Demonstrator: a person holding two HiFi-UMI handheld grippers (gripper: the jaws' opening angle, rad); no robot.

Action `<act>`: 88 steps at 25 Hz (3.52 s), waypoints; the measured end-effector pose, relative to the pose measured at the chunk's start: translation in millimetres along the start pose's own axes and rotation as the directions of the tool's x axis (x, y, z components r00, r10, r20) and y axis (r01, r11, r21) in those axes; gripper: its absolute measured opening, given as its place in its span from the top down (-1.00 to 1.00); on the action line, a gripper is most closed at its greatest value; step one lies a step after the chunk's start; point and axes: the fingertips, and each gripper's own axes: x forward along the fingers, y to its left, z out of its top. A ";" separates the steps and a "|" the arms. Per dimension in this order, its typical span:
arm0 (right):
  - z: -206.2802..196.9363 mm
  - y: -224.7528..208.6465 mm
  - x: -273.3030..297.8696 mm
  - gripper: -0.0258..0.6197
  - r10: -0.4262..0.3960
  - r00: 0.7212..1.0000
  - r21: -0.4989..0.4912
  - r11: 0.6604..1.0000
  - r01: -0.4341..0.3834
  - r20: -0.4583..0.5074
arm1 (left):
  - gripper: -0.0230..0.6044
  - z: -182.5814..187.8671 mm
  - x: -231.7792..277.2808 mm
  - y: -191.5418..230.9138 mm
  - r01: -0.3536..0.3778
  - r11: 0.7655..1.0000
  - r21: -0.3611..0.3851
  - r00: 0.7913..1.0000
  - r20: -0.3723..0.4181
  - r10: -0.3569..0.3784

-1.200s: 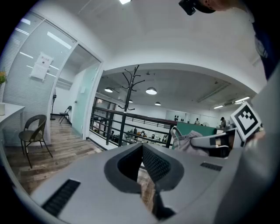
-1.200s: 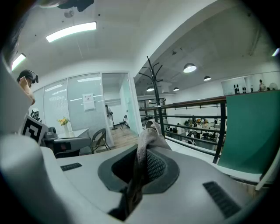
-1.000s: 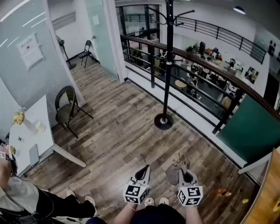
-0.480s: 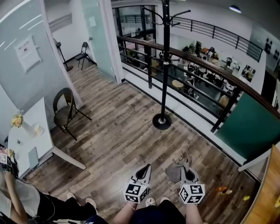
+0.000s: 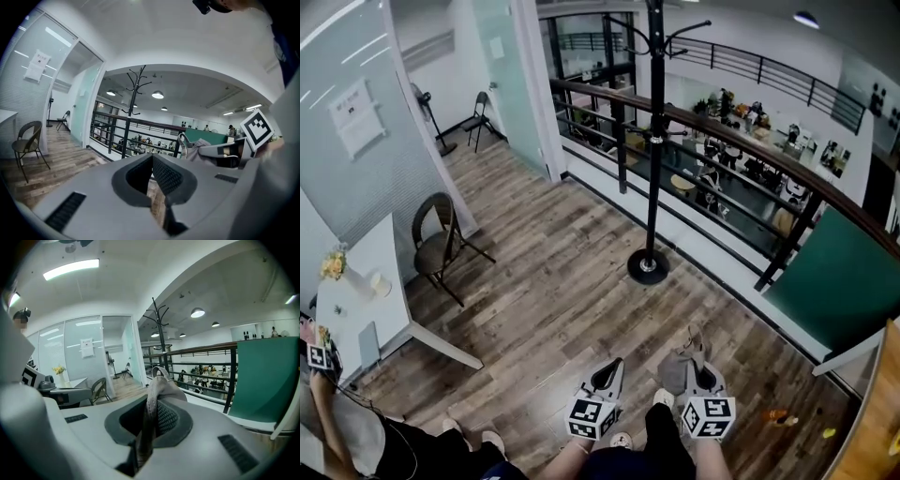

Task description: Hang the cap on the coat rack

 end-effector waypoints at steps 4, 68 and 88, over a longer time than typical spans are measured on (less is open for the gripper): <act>16.1 -25.8 38.9 0.85 0.025 1.000 -0.010 1.000 -0.025 0.001 | 0.92 10.1 37.1 11.7 -0.035 0.999 0.007 0.999 0.005 0.035; 227.4 -146.6 471.7 0.85 -0.051 0.994 -0.009 0.999 0.052 0.098 | 0.92 151.5 490.8 226.4 0.145 0.989 0.037 0.989 -0.042 -0.144; 488.9 -94.9 461.6 0.85 0.255 0.847 -0.345 0.934 -0.092 0.466 | 0.92 253.7 526.4 238.0 0.054 0.998 0.024 0.998 0.029 -0.055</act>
